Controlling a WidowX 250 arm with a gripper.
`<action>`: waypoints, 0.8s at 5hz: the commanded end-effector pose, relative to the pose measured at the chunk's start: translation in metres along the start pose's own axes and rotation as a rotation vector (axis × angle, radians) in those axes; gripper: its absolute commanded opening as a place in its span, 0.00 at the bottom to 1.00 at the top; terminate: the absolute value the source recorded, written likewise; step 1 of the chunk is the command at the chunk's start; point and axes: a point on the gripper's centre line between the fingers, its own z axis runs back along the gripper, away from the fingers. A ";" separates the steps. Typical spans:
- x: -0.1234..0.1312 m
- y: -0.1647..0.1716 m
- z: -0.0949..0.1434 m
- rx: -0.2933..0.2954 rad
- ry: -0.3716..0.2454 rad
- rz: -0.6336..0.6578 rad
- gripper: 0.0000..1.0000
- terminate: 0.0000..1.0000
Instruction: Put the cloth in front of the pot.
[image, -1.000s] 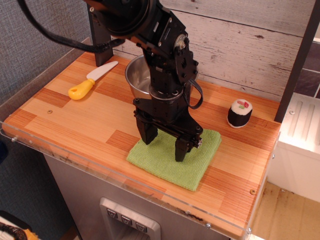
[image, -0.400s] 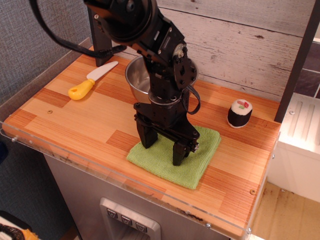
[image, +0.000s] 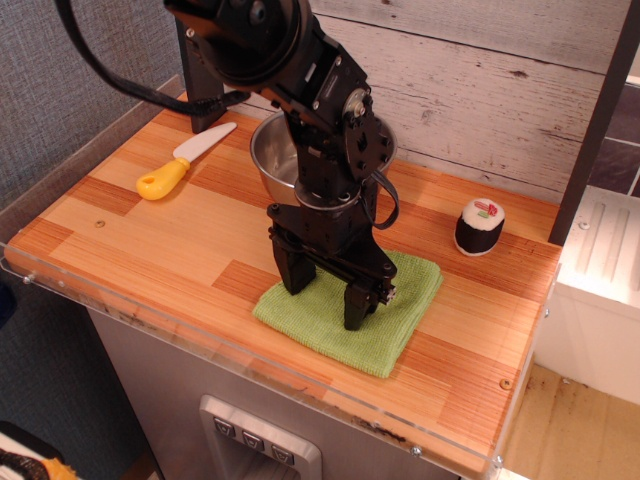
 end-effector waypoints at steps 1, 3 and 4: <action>-0.027 0.053 0.000 0.011 0.045 0.096 1.00 0.00; -0.027 0.104 -0.001 -0.057 0.063 0.090 1.00 0.00; -0.024 0.120 -0.002 -0.067 0.077 0.032 1.00 0.00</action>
